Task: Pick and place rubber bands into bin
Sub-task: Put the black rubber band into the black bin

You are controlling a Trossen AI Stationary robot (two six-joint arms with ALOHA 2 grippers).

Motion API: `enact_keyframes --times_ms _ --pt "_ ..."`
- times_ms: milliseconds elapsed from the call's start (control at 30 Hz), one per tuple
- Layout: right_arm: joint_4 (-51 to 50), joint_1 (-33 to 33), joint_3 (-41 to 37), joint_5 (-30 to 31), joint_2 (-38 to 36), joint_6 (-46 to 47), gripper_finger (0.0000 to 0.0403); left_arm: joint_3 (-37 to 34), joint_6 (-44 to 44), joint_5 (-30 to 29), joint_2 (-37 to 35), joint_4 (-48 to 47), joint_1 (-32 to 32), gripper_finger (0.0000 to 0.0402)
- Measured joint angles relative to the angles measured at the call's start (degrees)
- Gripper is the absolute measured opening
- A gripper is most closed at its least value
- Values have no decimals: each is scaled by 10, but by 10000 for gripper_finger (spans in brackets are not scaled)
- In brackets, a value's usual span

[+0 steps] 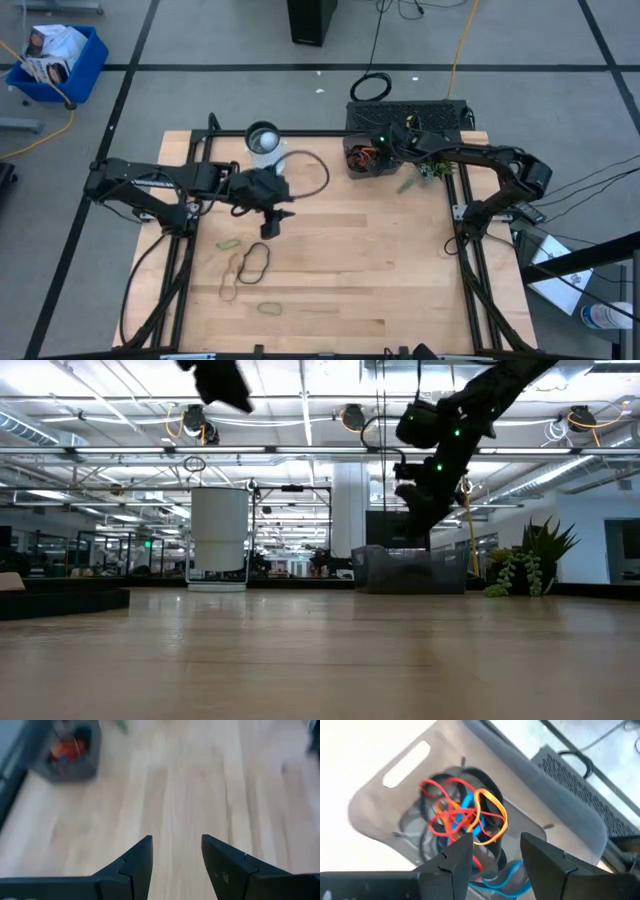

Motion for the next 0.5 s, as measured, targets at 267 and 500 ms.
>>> enact_keyframes --times_ms 267,500 --pt "0 38 0 0 -68 0 157 0 1 21 55 -116 -58 177" --pt "0 65 0 0 -121 2 156 -1 5 32 129 -161 -99 177"
